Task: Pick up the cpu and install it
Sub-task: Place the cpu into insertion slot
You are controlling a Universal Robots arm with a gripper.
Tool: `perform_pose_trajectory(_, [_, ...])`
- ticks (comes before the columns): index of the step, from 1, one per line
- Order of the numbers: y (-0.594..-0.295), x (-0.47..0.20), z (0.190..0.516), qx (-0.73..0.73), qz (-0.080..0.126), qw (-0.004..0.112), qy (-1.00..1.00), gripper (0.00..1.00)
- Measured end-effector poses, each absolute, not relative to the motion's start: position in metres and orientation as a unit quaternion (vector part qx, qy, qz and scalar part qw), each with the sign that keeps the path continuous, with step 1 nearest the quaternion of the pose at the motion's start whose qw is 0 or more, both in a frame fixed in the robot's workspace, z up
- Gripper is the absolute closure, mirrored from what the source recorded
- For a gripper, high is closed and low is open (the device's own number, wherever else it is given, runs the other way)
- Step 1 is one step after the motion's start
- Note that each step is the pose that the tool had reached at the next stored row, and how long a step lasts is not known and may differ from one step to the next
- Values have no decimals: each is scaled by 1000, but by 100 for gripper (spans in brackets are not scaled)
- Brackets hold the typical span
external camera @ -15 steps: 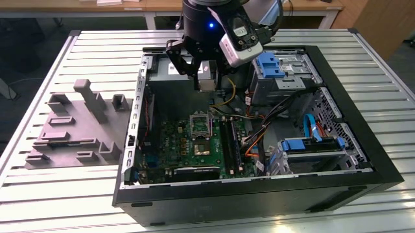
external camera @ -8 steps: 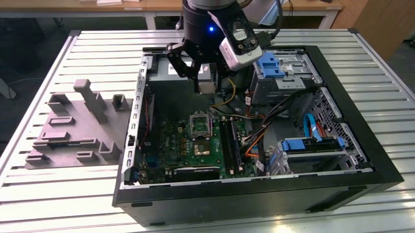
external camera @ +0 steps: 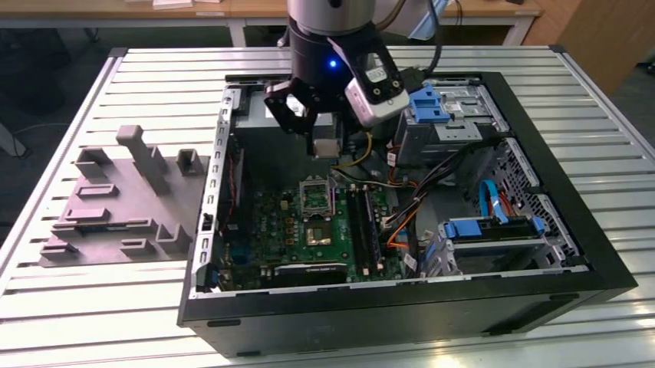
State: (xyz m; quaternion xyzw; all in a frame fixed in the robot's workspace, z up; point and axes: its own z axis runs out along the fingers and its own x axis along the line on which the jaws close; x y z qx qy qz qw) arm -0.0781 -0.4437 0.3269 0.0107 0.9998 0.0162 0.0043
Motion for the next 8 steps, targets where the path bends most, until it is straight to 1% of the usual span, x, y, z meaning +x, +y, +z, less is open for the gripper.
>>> perform_pose_trajectory(8, [-449, -78, 312, 10, 16, 4, 1000, 53])
